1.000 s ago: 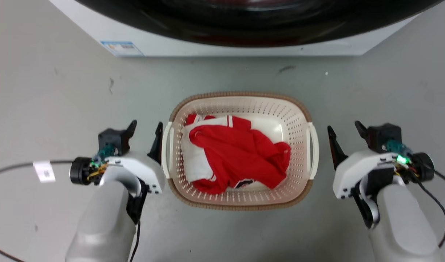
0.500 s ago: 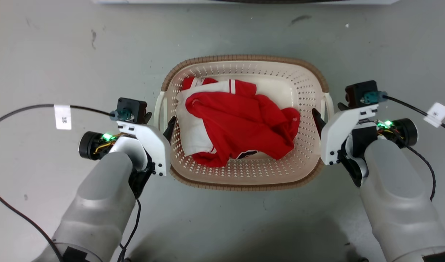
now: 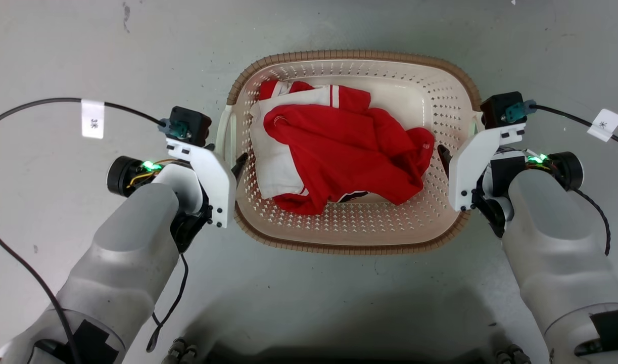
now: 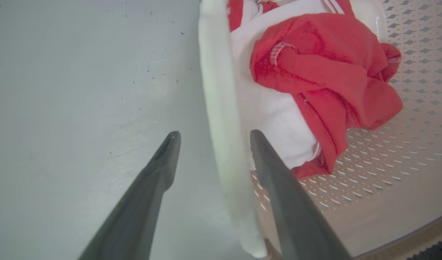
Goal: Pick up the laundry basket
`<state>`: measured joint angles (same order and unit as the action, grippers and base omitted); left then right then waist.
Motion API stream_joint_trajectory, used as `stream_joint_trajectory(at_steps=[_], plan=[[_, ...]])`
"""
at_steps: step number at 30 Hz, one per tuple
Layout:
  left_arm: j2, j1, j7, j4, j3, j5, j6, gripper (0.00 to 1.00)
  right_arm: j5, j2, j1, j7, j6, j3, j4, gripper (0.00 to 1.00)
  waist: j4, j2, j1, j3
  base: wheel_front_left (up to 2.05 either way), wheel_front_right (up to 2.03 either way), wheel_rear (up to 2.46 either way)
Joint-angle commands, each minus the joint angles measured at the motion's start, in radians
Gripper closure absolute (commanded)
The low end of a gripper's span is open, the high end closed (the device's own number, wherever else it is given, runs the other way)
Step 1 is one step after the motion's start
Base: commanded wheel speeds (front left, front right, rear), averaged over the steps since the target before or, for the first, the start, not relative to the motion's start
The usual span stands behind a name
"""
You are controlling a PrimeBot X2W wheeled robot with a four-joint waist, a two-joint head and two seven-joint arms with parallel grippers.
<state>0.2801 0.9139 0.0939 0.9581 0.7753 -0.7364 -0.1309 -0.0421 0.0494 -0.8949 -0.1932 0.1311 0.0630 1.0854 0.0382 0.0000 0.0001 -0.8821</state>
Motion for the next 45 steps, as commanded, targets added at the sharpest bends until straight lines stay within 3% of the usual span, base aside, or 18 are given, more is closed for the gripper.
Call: stream_joint_trajectory(at_steps=[1,10,11,12,13,29,45], plan=[[0.01,0.019,0.009,-0.003,0.029,-0.022,0.001,0.0,-0.007,0.002,-0.026,0.01,-0.001,-0.004,0.026,0.0,0.002,0.0,-0.0001,-0.008,0.0,0.0,0.0],[0.019,0.047,-0.005,0.016,0.139,-0.12,0.001,0.02,0.003,0.002,-0.076,0.045,-0.001,0.004,0.115,0.0,0.007,0.0,-0.0001,-0.024,0.0,0.0,0.0],[0.018,0.051,-0.004,0.016,0.149,-0.129,0.001,0.77,0.002,0.002,-0.079,0.048,-0.001,0.004,0.123,0.5,0.008,0.0,-0.0001,-0.025,0.0,0.0,0.0],[0.017,0.055,-0.005,0.015,0.16,-0.139,0.001,1.0,0.001,0.001,-0.083,0.051,-0.001,0.004,0.129,0.93,0.009,0.0,-0.0001,-0.027,0.0,0.0,0.0],[0.018,0.059,-0.006,0.013,0.17,-0.15,0.001,1.0,0.002,0.001,-0.087,0.051,-0.001,0.007,0.135,1.0,0.01,0.0,-0.0001,-0.028,0.0,0.0,0.0],[0.053,0.061,0.032,-0.008,0.312,-0.3,0.001,1.0,-0.002,0.006,-0.083,0.025,0.0,0.015,0.185,1.0,0.003,0.0,-0.0001,0.027,0.0,0.0,0.0],[0.166,-0.012,0.303,-0.133,0.453,-0.523,0.001,1.0,-0.123,0.009,-0.004,-0.315,0.0,0.142,0.204,1.0,-0.033,0.0,-0.0001,0.366,0.0,0.0,0.0]])
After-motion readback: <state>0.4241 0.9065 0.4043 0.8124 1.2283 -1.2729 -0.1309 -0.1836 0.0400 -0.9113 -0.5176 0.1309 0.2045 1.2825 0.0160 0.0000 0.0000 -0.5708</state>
